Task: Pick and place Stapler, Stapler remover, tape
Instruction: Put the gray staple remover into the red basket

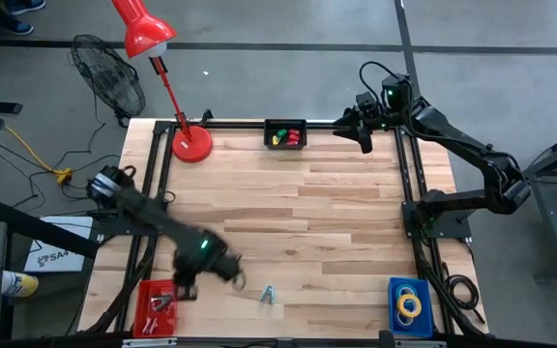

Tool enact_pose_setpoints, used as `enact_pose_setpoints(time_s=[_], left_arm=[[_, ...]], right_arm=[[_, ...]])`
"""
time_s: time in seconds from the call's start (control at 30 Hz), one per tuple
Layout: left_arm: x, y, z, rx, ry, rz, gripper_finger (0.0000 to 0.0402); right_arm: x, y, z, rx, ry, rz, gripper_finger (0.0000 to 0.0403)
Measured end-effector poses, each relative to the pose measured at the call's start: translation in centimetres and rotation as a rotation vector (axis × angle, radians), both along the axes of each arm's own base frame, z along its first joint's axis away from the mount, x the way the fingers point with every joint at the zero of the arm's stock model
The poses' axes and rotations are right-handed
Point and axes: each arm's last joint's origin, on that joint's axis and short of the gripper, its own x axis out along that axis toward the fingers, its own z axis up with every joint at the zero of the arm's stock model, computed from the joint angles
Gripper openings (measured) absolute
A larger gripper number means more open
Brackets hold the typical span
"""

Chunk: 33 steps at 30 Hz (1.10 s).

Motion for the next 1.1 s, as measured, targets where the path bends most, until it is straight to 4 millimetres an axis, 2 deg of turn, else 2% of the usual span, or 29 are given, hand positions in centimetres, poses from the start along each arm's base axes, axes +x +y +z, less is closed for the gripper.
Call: enact_pose_setpoints(time_s=[0.2,0.37,0.5,0.73,1.1], left_arm=[[-3.6,-5.1,-0.3,0.001,0.131,0.042,0.0115],[-5.9,-7.9,-0.9,-0.032,0.227,0.087,0.0115],[-7.2,-9.5,-2.2,-0.065,0.289,0.128,0.0115],[-8.1,-10.4,-3.8,-0.073,0.323,0.173,0.0115],[-8.0,-10.4,-5.4,-0.135,0.286,0.163,0.0115]], right_arm=[[0.0,0.0,0.0,-0.002,0.000,0.000,0.0169],[0.0,0.0,0.0,-0.003,0.000,0.001,0.0169],[0.0,0.0,0.0,-0.004,0.000,0.001,0.0169],[0.0,0.0,0.0,-0.003,0.000,0.001,0.0169],[0.0,0.1,-0.1,0.011,0.011,0.001,0.0169]])
